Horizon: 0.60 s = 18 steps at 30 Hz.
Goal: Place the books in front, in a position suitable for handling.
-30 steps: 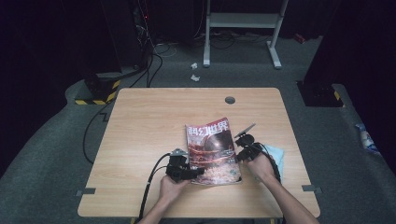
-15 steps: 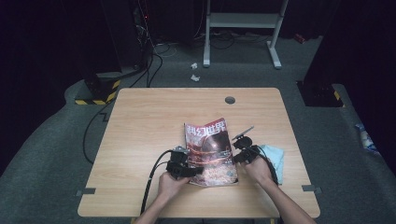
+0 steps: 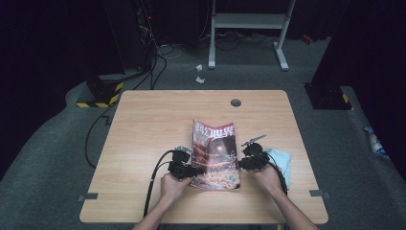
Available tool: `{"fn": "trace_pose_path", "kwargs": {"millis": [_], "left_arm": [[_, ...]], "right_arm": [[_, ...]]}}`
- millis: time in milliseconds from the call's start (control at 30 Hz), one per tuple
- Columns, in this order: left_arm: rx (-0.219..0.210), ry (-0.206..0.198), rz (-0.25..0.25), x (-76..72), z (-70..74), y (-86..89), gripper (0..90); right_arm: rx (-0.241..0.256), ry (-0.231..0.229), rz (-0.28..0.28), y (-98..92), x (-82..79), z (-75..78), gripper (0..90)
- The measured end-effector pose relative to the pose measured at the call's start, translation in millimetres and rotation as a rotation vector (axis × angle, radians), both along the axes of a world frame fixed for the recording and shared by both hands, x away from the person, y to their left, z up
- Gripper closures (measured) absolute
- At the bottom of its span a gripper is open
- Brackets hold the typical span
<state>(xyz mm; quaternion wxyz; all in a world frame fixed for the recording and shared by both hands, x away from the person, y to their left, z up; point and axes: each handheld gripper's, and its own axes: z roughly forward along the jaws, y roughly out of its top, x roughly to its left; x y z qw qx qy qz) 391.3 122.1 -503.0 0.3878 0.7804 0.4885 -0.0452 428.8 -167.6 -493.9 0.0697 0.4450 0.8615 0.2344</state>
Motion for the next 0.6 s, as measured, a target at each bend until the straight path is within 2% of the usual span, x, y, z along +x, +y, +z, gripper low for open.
{"fn": "trace_pose_path", "kwargs": {"millis": [133, 267, 300, 400, 600], "left_arm": [[0.020, -0.001, -0.018, 2.7, 5.3, 4.6, 73.1], [0.014, -0.012, -0.022, 4.1, 12.0, 8.0, 74.7], [0.015, -0.014, -0.025, 4.3, 13.4, 8.8, 75.0], [0.031, -0.022, -0.031, 5.3, 19.0, 10.8, 75.5], [0.047, -0.055, -0.045, 6.6, 33.4, 14.7, 77.0]], "right_arm": [[0.012, -0.051, -0.007, -5.3, -5.3, -3.3, 58.1], [-0.042, -0.129, 0.029, -6.4, -11.2, -6.7, 50.0], [-0.042, -0.147, 0.032, -6.7, -12.3, -7.8, 48.6], [-0.018, -0.152, 0.028, -11.3, -11.9, -10.0, 43.2], [-0.013, -0.164, 0.034, -13.7, -12.6, -11.1, 41.5]]}}
